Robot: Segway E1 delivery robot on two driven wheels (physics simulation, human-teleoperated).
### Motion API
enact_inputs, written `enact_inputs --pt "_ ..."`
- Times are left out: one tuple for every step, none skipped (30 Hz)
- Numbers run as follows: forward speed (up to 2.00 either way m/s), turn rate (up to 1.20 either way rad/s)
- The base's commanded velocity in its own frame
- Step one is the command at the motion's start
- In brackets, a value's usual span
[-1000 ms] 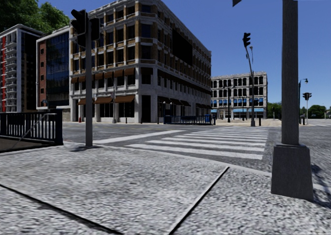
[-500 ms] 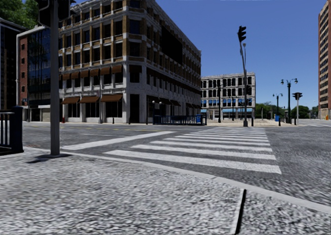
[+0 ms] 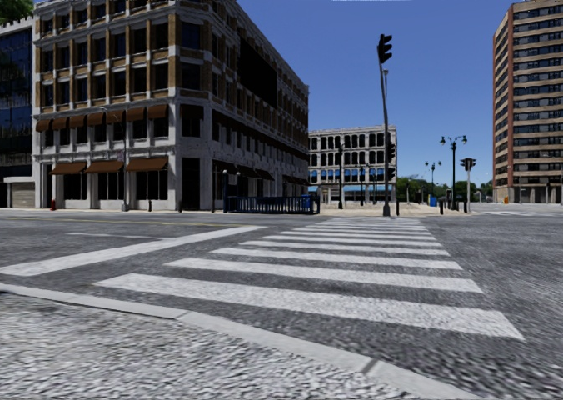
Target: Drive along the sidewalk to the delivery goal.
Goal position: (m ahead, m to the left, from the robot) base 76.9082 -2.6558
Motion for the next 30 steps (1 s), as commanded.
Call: enact_inputs --pt "2.00 -0.35" --pt "2.00 -0.35" --pt "2.00 -0.35" --pt "2.00 -0.35" --pt "2.00 -0.35" --pt "2.00 -0.35" --pt "2.00 -0.35" --pt "2.00 -0.35" --pt "2.00 -0.30" --pt "2.00 -0.17" --pt "2.00 -0.17" --pt "2.00 -0.09" --pt "2.00 -0.07" --pt "2.00 -0.07" --pt "2.00 -0.07" --pt "2.00 -0.07" --pt "2.00 -0.14" --pt "2.00 -0.19" --pt "2.00 -0.19" --pt "2.00 -0.20" --pt "2.00 -0.20" --pt "2.00 -0.19" --pt "2.00 -0.16" --pt "2.00 -0.16" --pt "2.00 -0.15" --pt "2.00 -0.16" --pt "2.00 -0.24" --pt "2.00 -0.24" --pt "2.00 -0.37" --pt "2.00 -0.44"
